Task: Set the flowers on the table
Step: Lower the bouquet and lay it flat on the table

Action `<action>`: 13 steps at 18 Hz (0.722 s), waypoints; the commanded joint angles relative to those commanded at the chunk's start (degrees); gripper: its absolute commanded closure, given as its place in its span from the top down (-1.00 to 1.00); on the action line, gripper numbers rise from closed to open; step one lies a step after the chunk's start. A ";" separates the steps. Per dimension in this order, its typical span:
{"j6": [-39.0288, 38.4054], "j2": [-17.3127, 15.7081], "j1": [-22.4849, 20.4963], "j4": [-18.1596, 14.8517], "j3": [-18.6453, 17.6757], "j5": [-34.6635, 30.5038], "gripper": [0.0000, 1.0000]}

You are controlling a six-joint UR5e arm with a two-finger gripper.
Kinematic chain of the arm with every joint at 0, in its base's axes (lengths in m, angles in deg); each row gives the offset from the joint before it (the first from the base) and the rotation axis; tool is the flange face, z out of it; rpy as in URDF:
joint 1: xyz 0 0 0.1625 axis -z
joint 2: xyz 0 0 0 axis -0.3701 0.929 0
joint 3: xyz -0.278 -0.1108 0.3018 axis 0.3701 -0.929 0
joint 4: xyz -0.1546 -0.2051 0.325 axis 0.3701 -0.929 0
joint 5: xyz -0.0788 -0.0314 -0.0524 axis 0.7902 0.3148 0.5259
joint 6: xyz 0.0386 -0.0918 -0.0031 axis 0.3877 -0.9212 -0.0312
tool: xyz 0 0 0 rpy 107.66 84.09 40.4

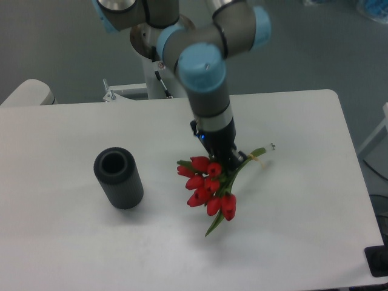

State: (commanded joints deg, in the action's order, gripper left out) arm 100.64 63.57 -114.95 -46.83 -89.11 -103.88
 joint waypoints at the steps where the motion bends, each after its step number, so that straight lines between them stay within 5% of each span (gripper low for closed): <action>1: 0.00 0.70 0.26 0.00 0.09 -0.09 -0.48; 13: 2.02 7.30 0.70 0.35 2.11 0.18 -0.48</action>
State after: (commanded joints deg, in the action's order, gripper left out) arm 102.66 70.87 -114.25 -46.47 -87.00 -103.71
